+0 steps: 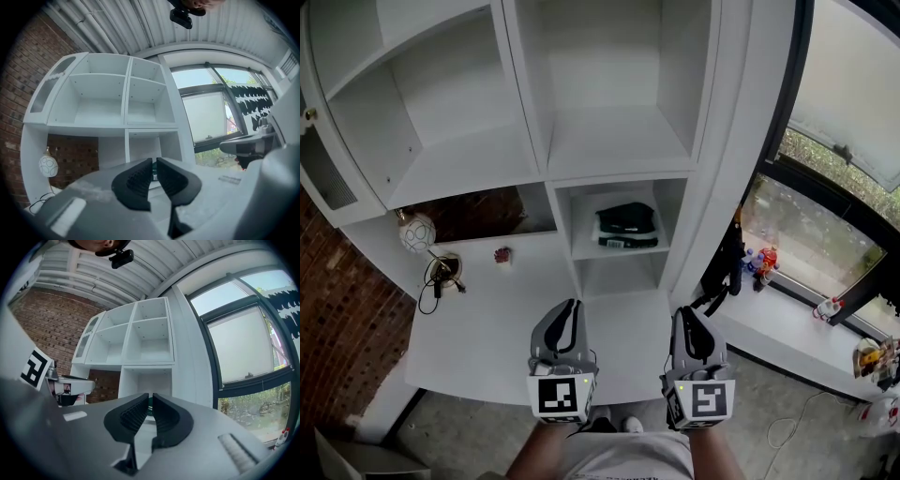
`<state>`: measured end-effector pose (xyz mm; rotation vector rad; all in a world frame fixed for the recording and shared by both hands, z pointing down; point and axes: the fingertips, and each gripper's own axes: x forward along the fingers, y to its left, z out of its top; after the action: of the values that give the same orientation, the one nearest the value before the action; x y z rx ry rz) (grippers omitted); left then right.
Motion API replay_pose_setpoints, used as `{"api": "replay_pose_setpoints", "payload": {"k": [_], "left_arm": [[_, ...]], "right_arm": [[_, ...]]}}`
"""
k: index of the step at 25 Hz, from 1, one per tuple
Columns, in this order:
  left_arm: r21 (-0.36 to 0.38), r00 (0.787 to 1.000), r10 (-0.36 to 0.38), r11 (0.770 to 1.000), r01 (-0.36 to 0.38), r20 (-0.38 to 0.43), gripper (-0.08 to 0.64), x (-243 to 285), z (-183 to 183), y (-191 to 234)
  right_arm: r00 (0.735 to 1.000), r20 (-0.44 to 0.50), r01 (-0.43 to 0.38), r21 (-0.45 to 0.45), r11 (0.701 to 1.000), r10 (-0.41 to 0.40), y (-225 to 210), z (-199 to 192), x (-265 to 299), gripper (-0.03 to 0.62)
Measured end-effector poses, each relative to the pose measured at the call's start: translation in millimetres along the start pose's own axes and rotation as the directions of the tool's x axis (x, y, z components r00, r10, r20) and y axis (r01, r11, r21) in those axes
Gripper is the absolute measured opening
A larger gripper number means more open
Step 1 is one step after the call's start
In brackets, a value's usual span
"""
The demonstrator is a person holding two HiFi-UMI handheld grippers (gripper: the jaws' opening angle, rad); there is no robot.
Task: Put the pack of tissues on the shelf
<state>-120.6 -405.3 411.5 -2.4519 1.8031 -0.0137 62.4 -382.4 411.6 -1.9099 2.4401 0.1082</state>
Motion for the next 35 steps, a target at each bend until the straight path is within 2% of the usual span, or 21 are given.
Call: {"api": "replay_pose_setpoints", "payload": {"k": [2,4,8,12,18,24,35], "left_arm": [[-0.006,1.000,0.006,1.000,-0.006,0.000,0.031,-0.7,-0.3,1.2],[0.020,1.000,0.003,1.000,-0.004,0.009,0.020,-0.7,-0.3,3.4],[-0.004,1.000,0.024,1.000,-0.024,0.010,0.008,-1.4,1.8,5.2],[0.017,1.000,0.015,1.000,-0.015,0.027,0.008,-0.9,5.6,5.7],[0.002,1.000,0.020,1.000,-0.020,0.018,0.008,0.4,3.0,5.9],[0.022,1.000,0.016,1.000,-0.017,0.018,0.008,1.9,2.9,6.2],[0.003,1.000,0.006,1.000,-0.006,0.003,0.008,4.5,3.5,4.7]], "right_arm": [[1.000,0.006,0.003,-0.015,1.000,-0.003,0.0,1.2,-0.2,0.018],[1.000,0.010,-0.001,-0.024,1.000,0.001,1.6,3.2,0.1,0.005],[1.000,0.005,-0.024,-0.024,0.999,0.024,6.2,4.6,1.4,0.005],[0.999,0.010,-0.038,-0.009,0.999,0.038,6.4,4.6,2.1,0.005],[0.999,0.028,-0.039,0.021,0.999,0.039,4.5,5.9,4.2,0.005],[0.999,0.020,-0.048,0.014,0.999,0.048,4.1,5.8,8.8,0.003],[0.997,-0.002,-0.071,0.012,0.997,0.071,14.3,5.1,15.8,0.002]]}}
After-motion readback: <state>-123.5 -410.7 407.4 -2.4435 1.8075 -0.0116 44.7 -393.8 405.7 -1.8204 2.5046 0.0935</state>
